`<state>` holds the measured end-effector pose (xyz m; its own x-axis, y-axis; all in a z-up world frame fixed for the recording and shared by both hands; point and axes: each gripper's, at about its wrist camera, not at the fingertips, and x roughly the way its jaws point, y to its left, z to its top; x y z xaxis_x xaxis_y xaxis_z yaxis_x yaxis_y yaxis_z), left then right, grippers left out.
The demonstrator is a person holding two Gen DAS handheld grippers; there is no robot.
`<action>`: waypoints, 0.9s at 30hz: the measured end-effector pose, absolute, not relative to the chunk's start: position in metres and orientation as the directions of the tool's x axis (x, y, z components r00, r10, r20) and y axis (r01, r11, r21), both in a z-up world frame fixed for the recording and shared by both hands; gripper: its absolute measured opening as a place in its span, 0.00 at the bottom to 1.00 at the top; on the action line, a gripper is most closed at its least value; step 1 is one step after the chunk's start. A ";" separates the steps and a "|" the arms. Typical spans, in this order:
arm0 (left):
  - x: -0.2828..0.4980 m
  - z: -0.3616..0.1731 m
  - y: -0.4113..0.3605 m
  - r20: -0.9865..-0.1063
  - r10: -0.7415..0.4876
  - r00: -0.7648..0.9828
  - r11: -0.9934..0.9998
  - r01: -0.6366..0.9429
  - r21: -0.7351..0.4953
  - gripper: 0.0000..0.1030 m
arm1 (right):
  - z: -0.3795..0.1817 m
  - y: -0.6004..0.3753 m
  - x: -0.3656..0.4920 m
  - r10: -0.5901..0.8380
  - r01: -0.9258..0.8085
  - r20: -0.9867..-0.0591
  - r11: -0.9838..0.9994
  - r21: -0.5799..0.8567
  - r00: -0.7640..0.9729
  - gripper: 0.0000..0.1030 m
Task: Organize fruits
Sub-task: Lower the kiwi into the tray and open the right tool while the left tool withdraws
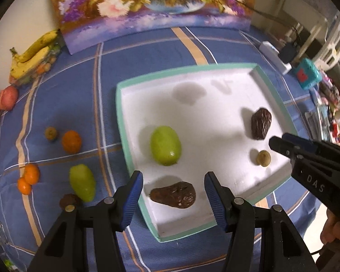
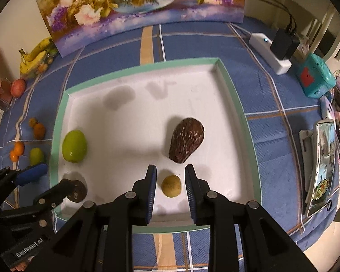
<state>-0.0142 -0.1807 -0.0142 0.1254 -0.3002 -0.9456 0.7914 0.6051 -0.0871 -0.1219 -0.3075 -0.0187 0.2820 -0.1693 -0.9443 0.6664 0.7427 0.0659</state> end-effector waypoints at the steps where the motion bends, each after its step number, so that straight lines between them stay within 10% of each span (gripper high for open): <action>1: -0.011 -0.013 -0.179 -0.944 -0.304 0.128 0.613 0.785 -0.091 0.58 | -0.017 -0.307 -0.123 -0.171 0.666 -0.943 0.743 0.066 0.286 0.25; 20: 0.077 -0.008 -0.099 -0.934 -0.274 0.231 0.835 0.539 -0.112 0.64 | -0.020 -0.302 -0.114 -0.159 0.639 -0.940 0.766 0.076 0.302 0.26; 23: 0.091 -0.008 -0.082 -0.933 -0.248 0.262 0.864 0.494 -0.091 0.73 | -0.019 -0.298 -0.111 -0.162 0.627 -0.937 0.776 0.073 0.310 0.48; 27: 0.103 -0.007 -0.064 -0.929 -0.213 0.303 0.896 0.440 -0.062 0.85 | -0.016 -0.293 -0.106 -0.166 0.613 -0.931 0.787 0.075 0.326 0.55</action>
